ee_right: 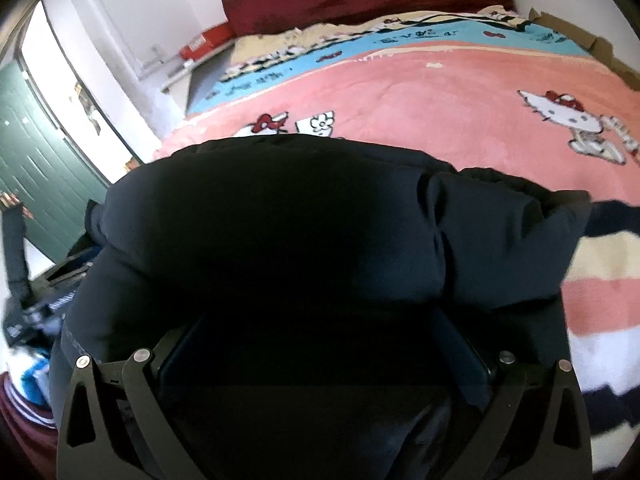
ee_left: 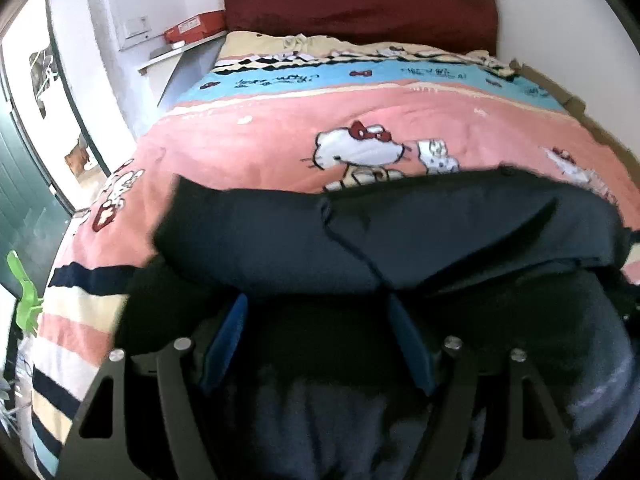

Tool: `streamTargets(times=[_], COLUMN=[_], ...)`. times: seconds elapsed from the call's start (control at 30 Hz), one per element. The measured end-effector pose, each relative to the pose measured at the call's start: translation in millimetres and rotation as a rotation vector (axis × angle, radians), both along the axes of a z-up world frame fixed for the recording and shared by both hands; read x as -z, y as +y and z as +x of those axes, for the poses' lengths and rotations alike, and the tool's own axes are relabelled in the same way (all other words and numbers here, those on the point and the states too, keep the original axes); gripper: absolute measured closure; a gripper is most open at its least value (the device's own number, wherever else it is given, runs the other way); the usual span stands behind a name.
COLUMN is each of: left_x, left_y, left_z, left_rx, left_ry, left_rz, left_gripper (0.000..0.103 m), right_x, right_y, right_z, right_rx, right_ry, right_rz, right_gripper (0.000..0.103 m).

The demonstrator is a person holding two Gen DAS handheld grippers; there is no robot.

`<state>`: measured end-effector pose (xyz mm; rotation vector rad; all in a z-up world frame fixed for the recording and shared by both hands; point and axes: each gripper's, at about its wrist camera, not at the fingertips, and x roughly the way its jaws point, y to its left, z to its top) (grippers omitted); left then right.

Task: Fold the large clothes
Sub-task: 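Lower the folded jacket onto the blanket with both grippers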

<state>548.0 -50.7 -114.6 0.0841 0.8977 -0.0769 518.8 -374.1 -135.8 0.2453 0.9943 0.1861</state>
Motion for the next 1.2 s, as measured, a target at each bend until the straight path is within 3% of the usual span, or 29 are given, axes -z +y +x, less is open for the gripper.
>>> streamTargets(times=[0.13,0.27,0.5,0.8,0.93,1.0,1.07,1.2], left_x=[-29.0,-33.6,10.4,23.9,27.1,22.5,6.2,-20.9], left_y=[23.2,27.4,3.7,6.7,3.6,2.1,5.6,8.6], left_z=[-3.4,7.1,21.2,25.0,26.9,29.2,18.2,-23.0], left_rx=[-0.045,-0.066,-0.038,-0.064,-0.071,-0.056,-0.056,-0.016], left_ry=[-0.045,-0.042,0.008,0.007,0.014,0.041,0.013,-0.050], left_rz=[0.001,0.017,0.088,0.038,0.064,0.082,0.071,0.010], left_gripper=[0.032,0.032,0.032,0.031,0.031,0.032,0.032,0.032], right_x=[-40.4,-62.8,-42.2,-19.3,-15.0,-16.7,-23.2,-52.8], right_y=[18.9,51.5,91.0,91.5,92.8,95.3,94.5,86.2], right_z=[-10.5,-0.8,30.1,31.1,32.6,33.9,31.0,-4.2], right_rx=[-0.011,-0.048,-0.089,-0.079,-0.072,-0.073,-0.072,-0.053], right_ry=[-0.092,-0.150,-0.086,-0.071,-0.078,-0.075,-0.075,-0.170], right_rz=[-0.059,-0.055,-0.144,-0.203,-0.213,-0.224,-0.223,-0.222], right_gripper=[0.003,0.003,0.003,0.001,0.001,0.001,0.001,0.001])
